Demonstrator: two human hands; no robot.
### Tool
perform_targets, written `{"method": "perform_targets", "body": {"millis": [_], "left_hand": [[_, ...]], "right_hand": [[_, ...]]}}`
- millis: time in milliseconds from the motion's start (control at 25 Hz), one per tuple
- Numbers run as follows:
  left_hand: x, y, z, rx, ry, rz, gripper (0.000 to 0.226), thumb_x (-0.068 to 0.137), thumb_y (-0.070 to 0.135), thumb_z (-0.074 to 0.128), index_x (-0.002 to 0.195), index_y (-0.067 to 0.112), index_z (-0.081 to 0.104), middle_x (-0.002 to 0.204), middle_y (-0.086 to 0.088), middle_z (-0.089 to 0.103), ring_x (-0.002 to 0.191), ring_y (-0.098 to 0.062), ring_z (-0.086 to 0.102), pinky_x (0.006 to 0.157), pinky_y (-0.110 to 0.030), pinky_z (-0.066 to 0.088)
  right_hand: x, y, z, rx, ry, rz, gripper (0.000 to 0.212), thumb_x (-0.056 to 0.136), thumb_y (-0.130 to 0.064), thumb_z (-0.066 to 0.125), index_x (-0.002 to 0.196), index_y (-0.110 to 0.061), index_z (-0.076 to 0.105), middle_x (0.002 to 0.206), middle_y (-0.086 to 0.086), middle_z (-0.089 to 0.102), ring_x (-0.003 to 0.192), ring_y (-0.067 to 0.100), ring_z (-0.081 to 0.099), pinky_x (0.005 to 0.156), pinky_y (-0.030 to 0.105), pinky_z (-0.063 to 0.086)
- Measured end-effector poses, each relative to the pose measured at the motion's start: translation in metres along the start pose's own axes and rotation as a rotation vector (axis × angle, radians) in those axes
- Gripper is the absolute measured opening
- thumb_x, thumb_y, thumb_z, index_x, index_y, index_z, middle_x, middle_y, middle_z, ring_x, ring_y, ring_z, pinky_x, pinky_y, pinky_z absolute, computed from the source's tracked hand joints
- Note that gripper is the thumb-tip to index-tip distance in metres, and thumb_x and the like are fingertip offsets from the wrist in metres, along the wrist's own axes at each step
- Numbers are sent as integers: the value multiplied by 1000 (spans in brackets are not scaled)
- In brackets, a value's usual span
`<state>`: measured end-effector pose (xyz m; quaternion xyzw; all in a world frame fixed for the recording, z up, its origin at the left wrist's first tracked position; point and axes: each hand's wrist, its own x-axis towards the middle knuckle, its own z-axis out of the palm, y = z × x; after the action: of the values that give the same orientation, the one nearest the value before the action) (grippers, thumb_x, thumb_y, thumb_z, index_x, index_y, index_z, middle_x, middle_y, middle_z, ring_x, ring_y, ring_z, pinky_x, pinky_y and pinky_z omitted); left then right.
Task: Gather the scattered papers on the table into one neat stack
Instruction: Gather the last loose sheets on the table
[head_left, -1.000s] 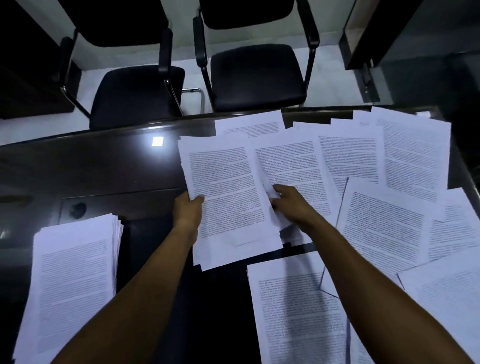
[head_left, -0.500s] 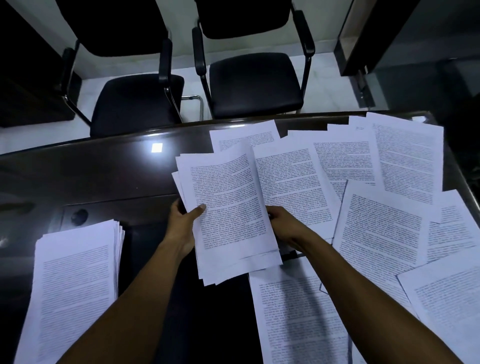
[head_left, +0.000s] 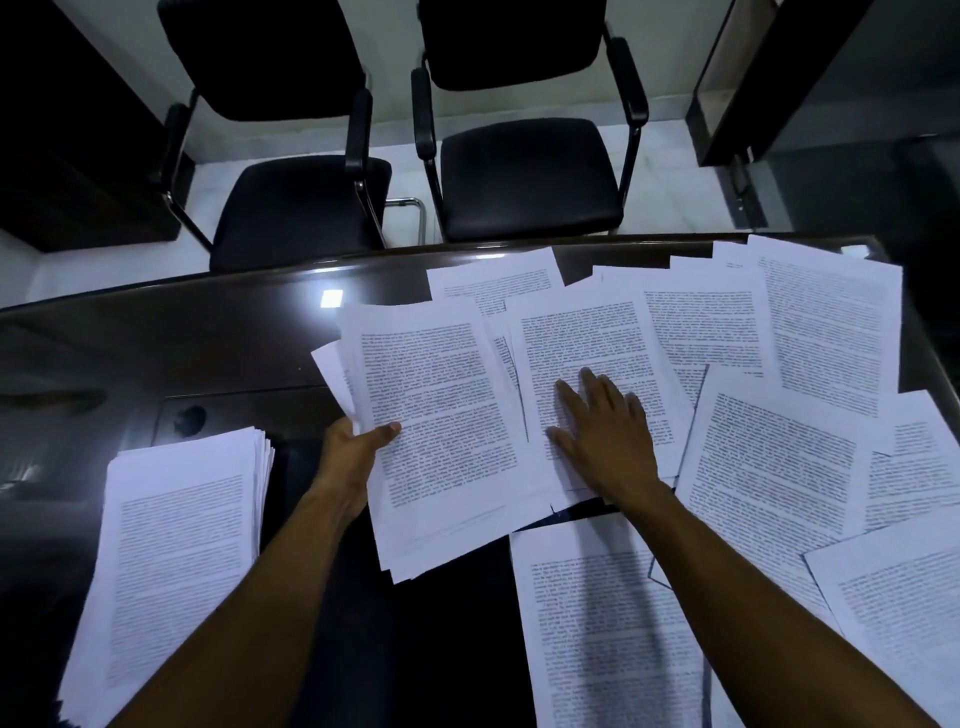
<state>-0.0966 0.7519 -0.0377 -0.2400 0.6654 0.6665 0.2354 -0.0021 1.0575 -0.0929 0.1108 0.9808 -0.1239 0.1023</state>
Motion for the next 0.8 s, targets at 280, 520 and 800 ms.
{"method": "perform_targets", "body": {"millis": [280,520,800], "left_hand": [[-29,9,-59,-194,-68,-7,46,91,-1,64,136,10,61,129,-13,70,115,-35,66,89,-44,60],[-50,-1,-68,-188,-253,-55,52,85,4,70,137,5,61,135,-23,63,117,-41,64,95,-48,57],[-63,-24,-73,-275,-345,-85,56,83,8,69,138,2,59,141,-28,56,119,-44,60,99,-51,54]], "right_hand": [[1,-14,-13,41,23,102,61,101,-58,40,153,-25,41,166,7,29,154,28,24,125,52,10],[-3,-93,-79,1412,-524,201,56,97,-65,49,134,-25,62,126,5,72,107,20,71,88,30,53],[-22,-120,-43,1415,-615,209,83,75,-67,77,143,-27,52,142,0,62,129,21,59,116,46,40]]}}
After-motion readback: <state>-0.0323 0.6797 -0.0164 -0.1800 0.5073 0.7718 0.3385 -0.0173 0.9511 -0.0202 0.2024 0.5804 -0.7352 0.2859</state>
